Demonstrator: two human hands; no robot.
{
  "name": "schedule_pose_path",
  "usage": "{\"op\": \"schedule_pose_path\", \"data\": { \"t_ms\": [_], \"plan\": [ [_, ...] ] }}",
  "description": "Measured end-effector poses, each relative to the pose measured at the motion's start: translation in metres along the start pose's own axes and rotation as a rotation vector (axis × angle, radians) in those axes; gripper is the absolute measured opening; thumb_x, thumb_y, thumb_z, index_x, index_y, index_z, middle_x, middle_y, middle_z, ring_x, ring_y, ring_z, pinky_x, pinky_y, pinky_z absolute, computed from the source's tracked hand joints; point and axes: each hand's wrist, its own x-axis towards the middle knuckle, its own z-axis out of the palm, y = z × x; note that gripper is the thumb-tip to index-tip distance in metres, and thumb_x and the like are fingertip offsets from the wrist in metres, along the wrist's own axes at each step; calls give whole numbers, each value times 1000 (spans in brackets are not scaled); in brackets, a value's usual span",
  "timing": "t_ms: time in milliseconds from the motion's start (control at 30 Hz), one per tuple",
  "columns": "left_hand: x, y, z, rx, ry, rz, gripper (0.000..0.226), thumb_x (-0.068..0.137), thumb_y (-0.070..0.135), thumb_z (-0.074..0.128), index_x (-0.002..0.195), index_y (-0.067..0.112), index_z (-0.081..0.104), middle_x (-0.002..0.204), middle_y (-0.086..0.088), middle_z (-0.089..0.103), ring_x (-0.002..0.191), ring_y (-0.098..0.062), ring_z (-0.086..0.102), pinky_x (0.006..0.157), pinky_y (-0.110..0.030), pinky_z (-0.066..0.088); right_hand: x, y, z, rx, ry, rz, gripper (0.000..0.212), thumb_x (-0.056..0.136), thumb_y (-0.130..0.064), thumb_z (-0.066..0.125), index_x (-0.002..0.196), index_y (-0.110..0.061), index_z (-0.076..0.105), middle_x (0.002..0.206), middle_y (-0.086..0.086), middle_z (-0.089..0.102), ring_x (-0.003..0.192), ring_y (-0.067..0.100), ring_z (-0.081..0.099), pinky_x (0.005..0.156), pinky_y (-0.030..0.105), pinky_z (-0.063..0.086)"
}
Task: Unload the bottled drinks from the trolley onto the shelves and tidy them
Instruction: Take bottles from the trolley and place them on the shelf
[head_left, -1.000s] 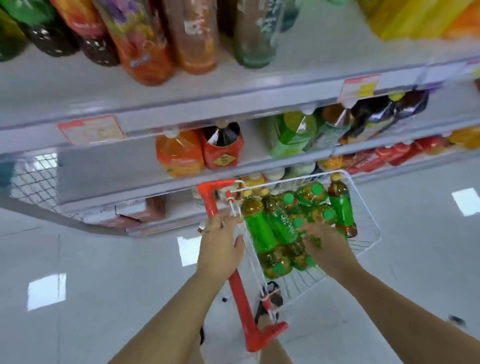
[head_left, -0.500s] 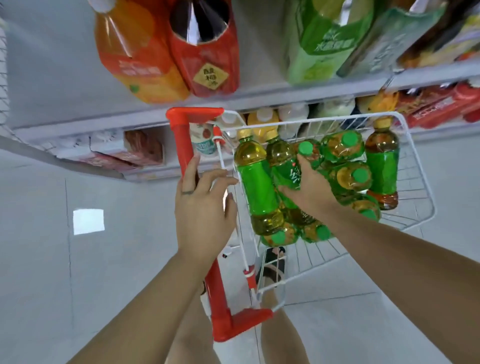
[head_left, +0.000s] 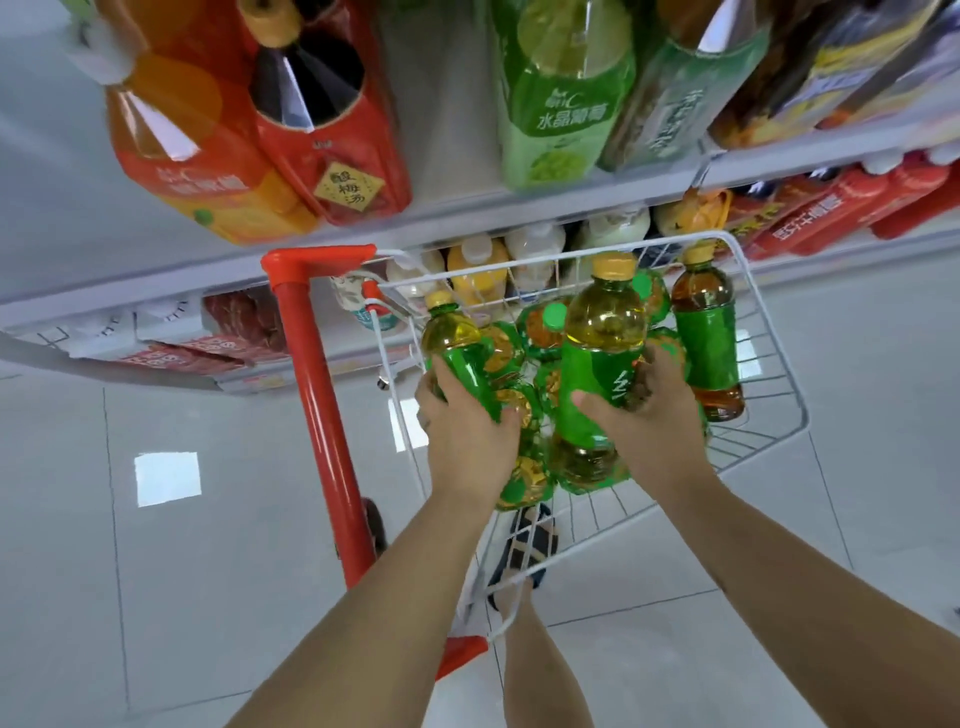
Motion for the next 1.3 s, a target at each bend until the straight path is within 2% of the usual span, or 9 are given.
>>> {"op": "schedule_pose_path", "data": {
  "t_ms": [200,333,433,567,667,800,967,1067,1300],
  "plan": [
    [6,-4,32,306,127,11,97,84,28,66,149,14,-5,147,-23,7,131,-40,19,102,-44,40,-4,12,-21,58,69,-4,57,70,-9,79,114,-31,50,97,-18,65,86,-6,64,78,21,54],
    [10,-9,34,241,200,174,92,82,16,68,150,18,5,142,-15,16,124,-34,23,81,-36,48,-6,21,-25,104,96,5,57,70,-5,78,117,-23,51,98,-15,65,86,-6,64,72,15,55],
    [20,-6,30,120,245,97,96,80,18,70,149,20,4,146,-14,22,121,-33,41,86,-41,50,-5,23,-26,125,115,14,60,70,-6,78,122,-19,51,101,-15,64,88,-7,63,70,14,54],
    [32,3,31,2,118,-83,96,78,26,72,149,15,7,112,-9,61,94,-28,60,74,-35,48,-6,21,-28,117,115,13,59,70,-7,78,121,-19,52,100,-14,65,88,-3,65,74,23,57],
    [32,9,35,-88,-23,-47,63,75,23,74,130,16,43,103,-2,63,88,-20,61,69,-25,43,-9,15,-30,92,105,-6,60,69,-8,79,120,-21,52,99,-14,65,88,-1,65,74,20,56],
    [5,17,16,-245,-153,134,67,73,22,78,130,24,43,105,9,62,92,-8,61,81,-24,50,-19,-9,-32,45,121,-49,64,66,-11,81,123,-19,53,100,-11,66,86,-3,64,71,14,55],
    [-37,38,-73,-426,-116,345,75,70,20,81,130,32,38,111,26,56,97,15,54,82,-13,49,-45,-75,-18,52,143,-150,70,66,-11,81,128,-21,50,96,-16,66,81,-6,64,70,15,55],
    [-56,47,-159,-469,-12,452,76,65,25,84,123,39,38,109,26,57,96,14,56,78,-10,49,-73,-138,7,56,105,-247,52,68,-7,79,112,-24,59,78,-25,67,73,-8,64,65,13,53],
    [-84,39,-357,-441,267,782,74,55,33,87,113,46,42,104,38,54,99,12,54,81,-6,41,-146,-304,98,146,-21,-551,53,63,-8,81,101,-35,56,97,-20,66,90,-4,63,79,14,50]
  ]
}}
